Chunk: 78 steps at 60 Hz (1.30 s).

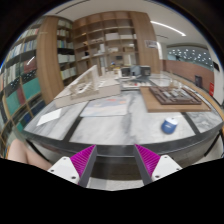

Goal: Arrange mouse

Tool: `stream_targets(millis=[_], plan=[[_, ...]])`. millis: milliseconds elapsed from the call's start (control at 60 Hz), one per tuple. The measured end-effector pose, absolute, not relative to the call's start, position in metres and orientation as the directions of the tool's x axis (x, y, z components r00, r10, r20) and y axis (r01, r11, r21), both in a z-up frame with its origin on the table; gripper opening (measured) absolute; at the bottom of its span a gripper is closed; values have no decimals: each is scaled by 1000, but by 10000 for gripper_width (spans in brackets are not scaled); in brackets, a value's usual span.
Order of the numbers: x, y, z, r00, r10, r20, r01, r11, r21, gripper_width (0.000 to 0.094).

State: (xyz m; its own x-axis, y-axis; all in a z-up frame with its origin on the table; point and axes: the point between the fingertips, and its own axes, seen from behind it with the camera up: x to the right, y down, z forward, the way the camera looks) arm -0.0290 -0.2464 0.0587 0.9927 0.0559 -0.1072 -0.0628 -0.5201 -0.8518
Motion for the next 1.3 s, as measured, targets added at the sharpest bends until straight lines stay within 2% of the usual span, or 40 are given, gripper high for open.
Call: stream_targets(millis=[67, 267, 450, 467, 483, 500, 700, 750, 767, 783, 817, 833, 867, 933, 967, 1017, 1100, 1200, 1300], plan=[[57, -233, 46, 995, 8, -98, -79, -521, -850, 753], [179, -182, 13, 988, -148, -33, -108, -531, -840, 751], [220, -133, -10, 980, -200, -13, -125, -561, -818, 755], [223, -129, -12, 978, -207, -13, -130, -564, -815, 826], [225, -126, -12, 978, -210, -15, -134, -565, -814, 766], [227, -120, -11, 977, -213, -20, -138, -557, -819, 759], [233, -74, -12, 972, -235, -14, -148, -565, -812, 753], [231, -64, -13, 972, -233, -19, -150, -561, -814, 720], [232, -62, -13, 971, -239, -20, -154, -559, -815, 763], [232, -60, -13, 970, -243, -20, -157, -558, -815, 688], [234, -58, -13, 967, -255, -19, -163, -556, -815, 657], [235, -58, -12, 965, -262, -18, -166, -556, -814, 707], [235, -57, -12, 962, -273, -19, -173, -554, -814, 579], [240, -54, -13, 949, -313, -34, -211, -554, -805, 514], [237, -55, -11, 945, -324, -46, -229, -557, -798, 463], [223, -54, 3, 948, -311, -66, -234, -543, -807, 434], [192, -36, 60, 960, -280, -25, -157, -460, -874, 423], [113, 4, 119, 980, -194, -48, -120, -378, -918, 422], [29, 50, 125, 992, -112, -55, -94, -385, -918, 420]])
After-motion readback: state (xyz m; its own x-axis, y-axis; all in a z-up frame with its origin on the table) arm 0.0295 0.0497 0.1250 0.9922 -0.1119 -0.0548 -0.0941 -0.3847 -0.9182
